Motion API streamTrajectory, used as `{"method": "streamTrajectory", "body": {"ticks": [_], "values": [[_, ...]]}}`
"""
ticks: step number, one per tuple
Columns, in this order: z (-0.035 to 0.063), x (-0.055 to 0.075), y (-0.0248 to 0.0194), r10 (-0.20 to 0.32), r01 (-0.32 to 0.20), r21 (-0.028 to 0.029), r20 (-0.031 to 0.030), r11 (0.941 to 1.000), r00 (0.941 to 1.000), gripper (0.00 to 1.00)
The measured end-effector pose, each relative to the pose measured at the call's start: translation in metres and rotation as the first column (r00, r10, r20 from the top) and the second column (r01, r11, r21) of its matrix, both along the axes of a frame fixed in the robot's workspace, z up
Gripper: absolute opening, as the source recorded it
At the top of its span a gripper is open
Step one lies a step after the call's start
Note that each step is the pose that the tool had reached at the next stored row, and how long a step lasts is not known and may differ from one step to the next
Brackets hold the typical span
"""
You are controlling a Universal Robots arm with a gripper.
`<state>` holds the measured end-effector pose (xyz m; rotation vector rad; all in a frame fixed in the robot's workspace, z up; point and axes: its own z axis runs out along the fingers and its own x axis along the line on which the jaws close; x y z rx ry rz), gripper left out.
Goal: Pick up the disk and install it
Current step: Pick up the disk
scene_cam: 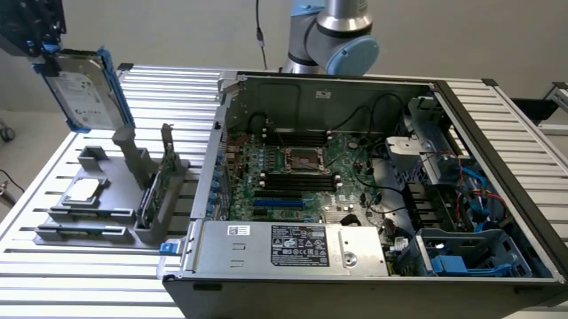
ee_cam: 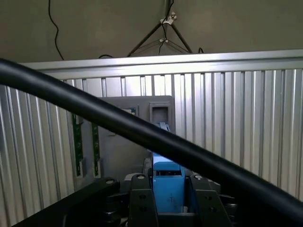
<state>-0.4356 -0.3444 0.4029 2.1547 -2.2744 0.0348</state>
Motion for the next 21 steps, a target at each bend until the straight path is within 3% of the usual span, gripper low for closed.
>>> {"method": "streamTrajectory", "body": {"ticks": [13, 21], "values": [[0.0592, 0.055, -0.0136, 0.000, 0.000, 0.0051, 0.0001, 1.0000, 1.0000, 0.33], [0.0897, 0.092, -0.0225, 0.000, 0.000, 0.0114, 0.0000, 0.9999, 1.0000, 0.33]]}}
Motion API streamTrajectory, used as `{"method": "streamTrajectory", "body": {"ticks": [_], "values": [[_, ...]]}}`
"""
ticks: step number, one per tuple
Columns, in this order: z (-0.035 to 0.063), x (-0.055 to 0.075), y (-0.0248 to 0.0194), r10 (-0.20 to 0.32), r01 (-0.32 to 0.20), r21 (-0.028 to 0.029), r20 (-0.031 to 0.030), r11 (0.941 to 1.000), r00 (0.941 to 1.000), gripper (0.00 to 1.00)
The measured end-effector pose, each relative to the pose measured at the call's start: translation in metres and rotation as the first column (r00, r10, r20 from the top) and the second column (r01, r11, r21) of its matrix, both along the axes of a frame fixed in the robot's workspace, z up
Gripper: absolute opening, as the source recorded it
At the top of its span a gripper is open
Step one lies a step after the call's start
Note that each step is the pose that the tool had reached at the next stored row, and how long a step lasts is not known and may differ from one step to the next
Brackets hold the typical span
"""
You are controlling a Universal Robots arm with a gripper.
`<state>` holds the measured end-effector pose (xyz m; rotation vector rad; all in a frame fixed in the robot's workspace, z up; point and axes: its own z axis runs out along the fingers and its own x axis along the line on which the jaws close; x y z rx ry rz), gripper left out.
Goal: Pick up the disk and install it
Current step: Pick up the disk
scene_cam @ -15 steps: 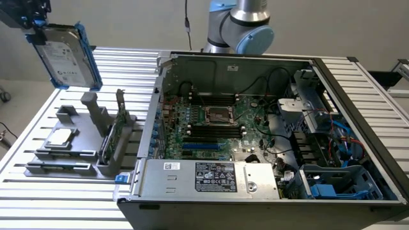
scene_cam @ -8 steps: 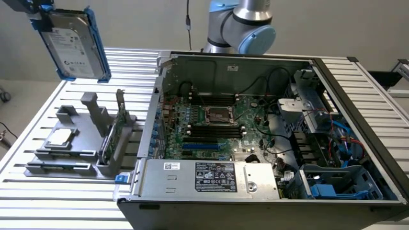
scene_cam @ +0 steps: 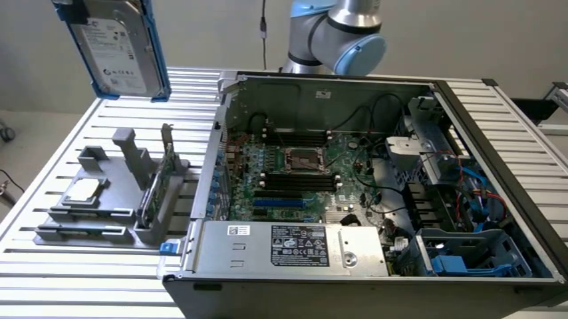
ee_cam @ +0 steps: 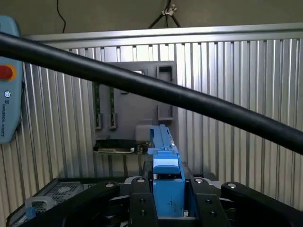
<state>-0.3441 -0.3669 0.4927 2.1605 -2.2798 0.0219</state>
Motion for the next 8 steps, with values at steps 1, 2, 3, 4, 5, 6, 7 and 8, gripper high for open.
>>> {"method": "streamTrajectory", "body": {"ticks": [1, 2, 3, 4, 5, 6, 7, 8], "values": [[0.0031, 0.005, -0.0012, 0.000, 0.000, 0.0010, 0.0000, 1.0000, 1.0000, 0.33], [0.0048, 0.009, -0.0025, 0.000, 0.000, 0.0024, 0.0002, 1.0000, 1.0000, 0.33], [0.0057, 0.014, -0.0041, 0.000, 0.000, 0.0036, 0.0001, 1.0000, 1.0000, 0.33], [0.0063, 0.018, -0.0057, 0.000, 0.000, 0.0049, 0.0000, 1.0000, 1.0000, 0.33], [0.0065, 0.023, -0.0075, 0.000, 0.000, 0.0063, 0.0001, 1.0000, 1.0000, 0.33], [0.0067, 0.027, -0.0093, 0.000, 0.000, 0.0073, 0.0001, 1.0000, 1.0000, 0.33], [0.0067, 0.032, -0.0113, 0.000, 0.000, 0.0082, 0.0004, 1.0000, 1.0000, 0.33], [0.0067, 0.035, -0.0134, 0.000, 0.000, 0.0088, 0.0008, 1.0000, 1.0000, 0.33]]}}
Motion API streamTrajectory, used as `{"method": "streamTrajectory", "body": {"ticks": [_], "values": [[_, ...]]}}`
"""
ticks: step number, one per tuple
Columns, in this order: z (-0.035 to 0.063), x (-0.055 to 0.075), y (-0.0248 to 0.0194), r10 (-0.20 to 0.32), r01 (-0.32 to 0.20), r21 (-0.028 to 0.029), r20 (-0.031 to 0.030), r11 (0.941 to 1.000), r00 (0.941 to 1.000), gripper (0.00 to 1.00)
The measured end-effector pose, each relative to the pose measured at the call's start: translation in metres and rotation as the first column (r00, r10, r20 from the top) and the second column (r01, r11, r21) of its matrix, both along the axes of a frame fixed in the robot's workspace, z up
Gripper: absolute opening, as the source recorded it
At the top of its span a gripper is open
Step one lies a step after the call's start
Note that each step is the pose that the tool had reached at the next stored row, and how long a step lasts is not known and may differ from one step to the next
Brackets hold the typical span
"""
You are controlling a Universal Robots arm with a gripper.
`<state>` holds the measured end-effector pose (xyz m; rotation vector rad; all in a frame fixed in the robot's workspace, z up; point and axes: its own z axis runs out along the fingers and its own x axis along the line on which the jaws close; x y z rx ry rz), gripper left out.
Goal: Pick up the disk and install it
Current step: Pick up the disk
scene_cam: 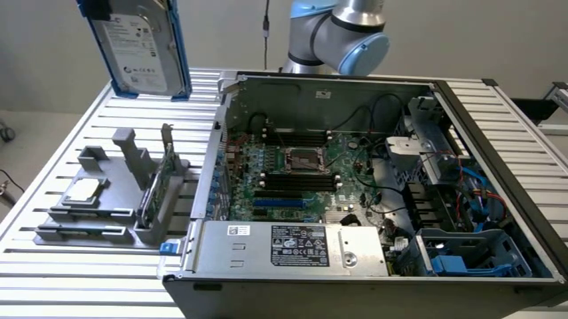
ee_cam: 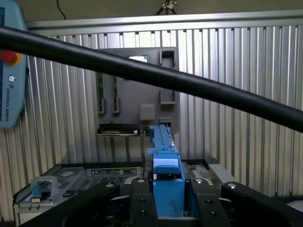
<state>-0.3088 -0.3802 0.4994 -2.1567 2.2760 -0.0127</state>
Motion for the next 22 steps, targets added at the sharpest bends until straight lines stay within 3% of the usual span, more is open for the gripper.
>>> {"method": "streamTrajectory", "body": {"ticks": [3, 11, 22], "values": [[0.0000, 0.008, -0.0069, 0.000, 0.000, 0.0005, 0.0025, 1.0000, 1.0000, 0.33], [-0.0009, 0.024, -0.0279, 0.000, 0.000, 0.0005, 0.0168, 1.0000, 0.9999, 0.33], [-0.0009, 0.067, -0.0497, 0.000, 0.000, 0.0039, 0.0223, 1.0000, 0.9998, 0.33]]}}
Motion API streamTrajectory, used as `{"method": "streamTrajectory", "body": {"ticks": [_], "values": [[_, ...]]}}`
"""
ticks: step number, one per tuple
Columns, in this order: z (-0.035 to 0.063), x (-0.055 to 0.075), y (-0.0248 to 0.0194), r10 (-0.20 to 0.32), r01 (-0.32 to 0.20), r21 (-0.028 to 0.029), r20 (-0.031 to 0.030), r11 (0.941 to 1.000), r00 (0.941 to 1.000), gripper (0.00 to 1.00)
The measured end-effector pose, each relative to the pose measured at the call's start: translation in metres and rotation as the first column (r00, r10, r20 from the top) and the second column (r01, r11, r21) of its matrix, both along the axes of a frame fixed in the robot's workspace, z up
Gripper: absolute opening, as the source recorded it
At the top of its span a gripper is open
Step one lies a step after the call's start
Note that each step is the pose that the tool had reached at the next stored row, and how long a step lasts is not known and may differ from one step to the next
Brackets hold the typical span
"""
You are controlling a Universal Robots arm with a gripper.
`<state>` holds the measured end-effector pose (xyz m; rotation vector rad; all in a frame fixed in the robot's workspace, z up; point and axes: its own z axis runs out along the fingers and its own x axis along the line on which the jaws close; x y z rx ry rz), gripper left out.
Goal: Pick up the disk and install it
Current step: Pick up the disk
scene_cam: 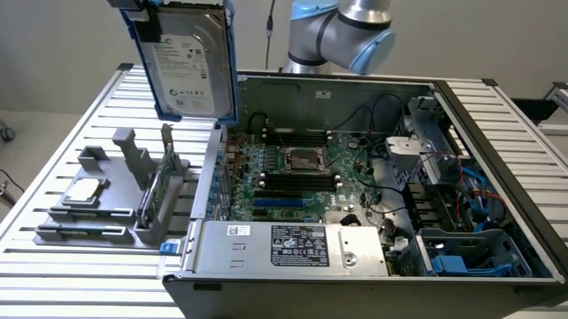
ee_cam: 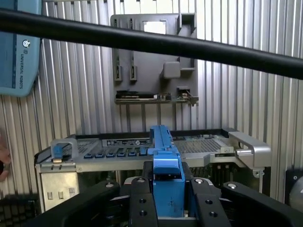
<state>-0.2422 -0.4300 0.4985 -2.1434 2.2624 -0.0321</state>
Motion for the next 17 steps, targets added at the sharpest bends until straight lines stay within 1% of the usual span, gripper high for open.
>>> {"method": "streamTrajectory", "body": {"ticks": [17], "values": [[0.0000, 0.070, -0.0320, 0.000, 0.000, 0.0072, 0.0064, 1.0000, 1.0000, 0.33]]}}
